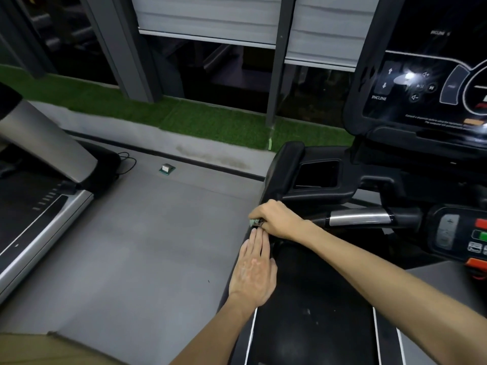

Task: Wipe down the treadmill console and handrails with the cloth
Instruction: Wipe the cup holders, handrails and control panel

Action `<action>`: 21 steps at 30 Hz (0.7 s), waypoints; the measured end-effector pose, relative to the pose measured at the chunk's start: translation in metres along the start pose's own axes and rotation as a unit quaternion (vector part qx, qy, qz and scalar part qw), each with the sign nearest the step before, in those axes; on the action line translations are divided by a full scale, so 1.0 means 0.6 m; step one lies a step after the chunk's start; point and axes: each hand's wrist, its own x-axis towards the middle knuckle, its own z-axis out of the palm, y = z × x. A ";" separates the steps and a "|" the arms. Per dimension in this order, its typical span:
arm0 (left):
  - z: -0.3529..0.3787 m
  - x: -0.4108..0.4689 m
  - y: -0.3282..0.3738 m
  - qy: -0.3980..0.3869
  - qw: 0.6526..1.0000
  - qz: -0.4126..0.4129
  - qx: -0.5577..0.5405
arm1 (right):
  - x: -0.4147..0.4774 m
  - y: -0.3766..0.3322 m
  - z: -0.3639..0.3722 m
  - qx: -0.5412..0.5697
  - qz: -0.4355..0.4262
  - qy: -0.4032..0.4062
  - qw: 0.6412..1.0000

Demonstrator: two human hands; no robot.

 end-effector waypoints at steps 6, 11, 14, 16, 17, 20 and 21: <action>-0.003 -0.002 -0.002 -0.011 1.000 0.011 -0.016 | -0.073 0.065 -0.022 -0.032 0.105 0.059 0.992; 0.002 -0.001 -0.002 -0.006 1.000 0.001 -0.019 | -0.093 0.008 0.023 -0.039 0.052 0.101 0.993; -0.002 0.001 -0.004 -0.002 1.000 0.011 -0.023 | -0.101 -0.004 0.046 -0.036 -0.003 0.132 0.991; -0.004 0.001 -0.004 -0.002 1.000 0.016 -0.024 | -0.123 0.019 0.038 -0.046 0.012 0.173 0.984; -0.006 0.000 -0.004 -0.001 0.999 0.018 -0.026 | -0.140 0.026 0.031 -0.052 0.024 0.193 0.979; -0.004 -0.002 0.001 0.002 0.999 0.020 -0.032 | -0.194 0.037 0.014 -0.097 0.067 0.250 0.961; -0.004 0.000 0.002 0.003 0.999 0.021 -0.033 | -0.204 0.037 0.014 -0.100 0.083 0.260 0.957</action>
